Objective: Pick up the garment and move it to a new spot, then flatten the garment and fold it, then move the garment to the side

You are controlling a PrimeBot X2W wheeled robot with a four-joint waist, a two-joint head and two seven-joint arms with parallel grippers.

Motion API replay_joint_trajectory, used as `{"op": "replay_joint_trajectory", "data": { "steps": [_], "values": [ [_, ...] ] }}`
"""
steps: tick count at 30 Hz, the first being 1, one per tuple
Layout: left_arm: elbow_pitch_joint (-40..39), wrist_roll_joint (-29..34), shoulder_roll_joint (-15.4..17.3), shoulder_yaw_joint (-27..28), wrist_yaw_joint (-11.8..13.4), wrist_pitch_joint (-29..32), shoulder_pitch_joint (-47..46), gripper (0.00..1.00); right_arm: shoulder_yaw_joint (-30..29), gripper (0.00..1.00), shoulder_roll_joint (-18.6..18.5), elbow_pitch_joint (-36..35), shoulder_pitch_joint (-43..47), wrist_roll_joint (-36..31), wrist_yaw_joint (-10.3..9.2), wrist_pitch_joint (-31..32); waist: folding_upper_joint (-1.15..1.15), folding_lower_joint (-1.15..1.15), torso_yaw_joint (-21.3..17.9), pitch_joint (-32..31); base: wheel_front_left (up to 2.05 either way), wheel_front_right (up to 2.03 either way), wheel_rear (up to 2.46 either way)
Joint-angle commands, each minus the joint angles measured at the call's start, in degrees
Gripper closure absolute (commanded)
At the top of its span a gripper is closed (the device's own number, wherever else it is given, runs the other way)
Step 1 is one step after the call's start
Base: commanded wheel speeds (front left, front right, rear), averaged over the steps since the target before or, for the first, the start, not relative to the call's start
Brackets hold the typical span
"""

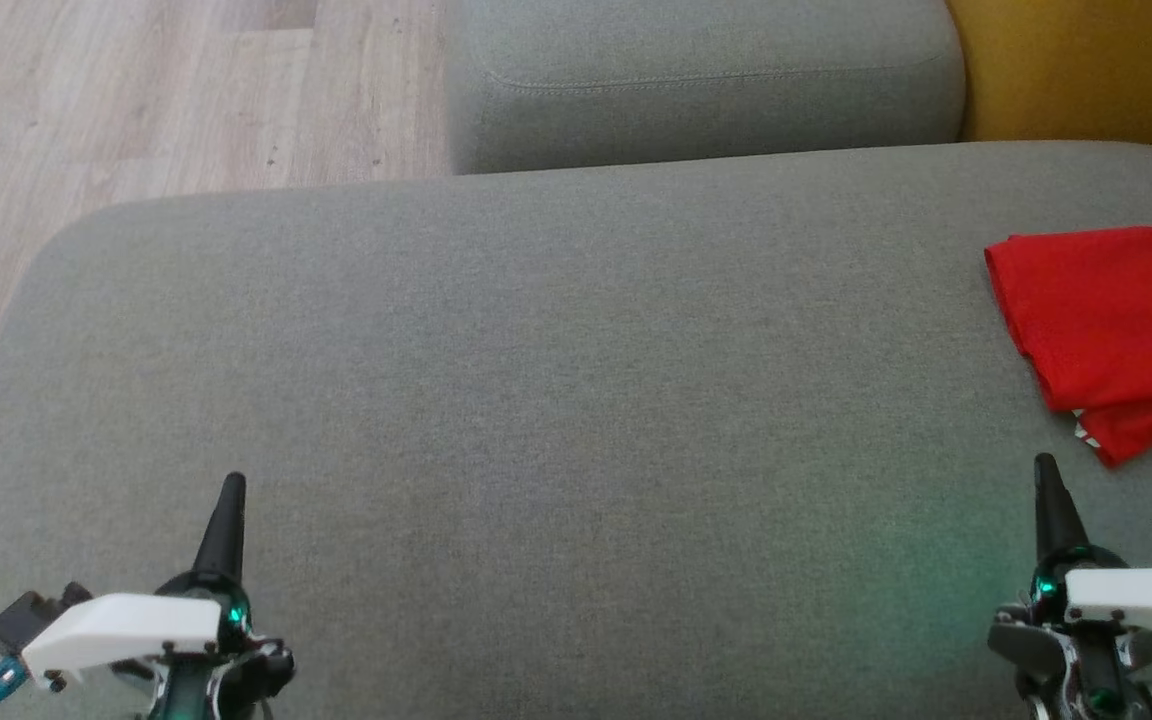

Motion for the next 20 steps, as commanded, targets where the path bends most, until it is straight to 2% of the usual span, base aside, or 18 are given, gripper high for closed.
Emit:
{"op": "replay_joint_trajectory", "data": {
  "steps": [1, 20],
  "values": [
    [-1.33, -2.05, 0.80, 2.23, -0.74, 0.58, -3.59, 1.00, 0.46, 1.00, -0.19, -2.10, -3.43, 2.01, 0.34, 0.63, 0.00, 0.00, -0.06, 0.11, 0.00, 0.00, 0.00],
    [0.13, -14.41, 0.65, 5.06, -2.32, 3.72, -6.85, 1.00, -1.40, 1.00, 0.07, -2.19, -5.80, 13.11, 0.40, 3.64, 0.00, 0.00, -0.60, 1.22, 0.00, 0.00, 0.00]
  ]
}}
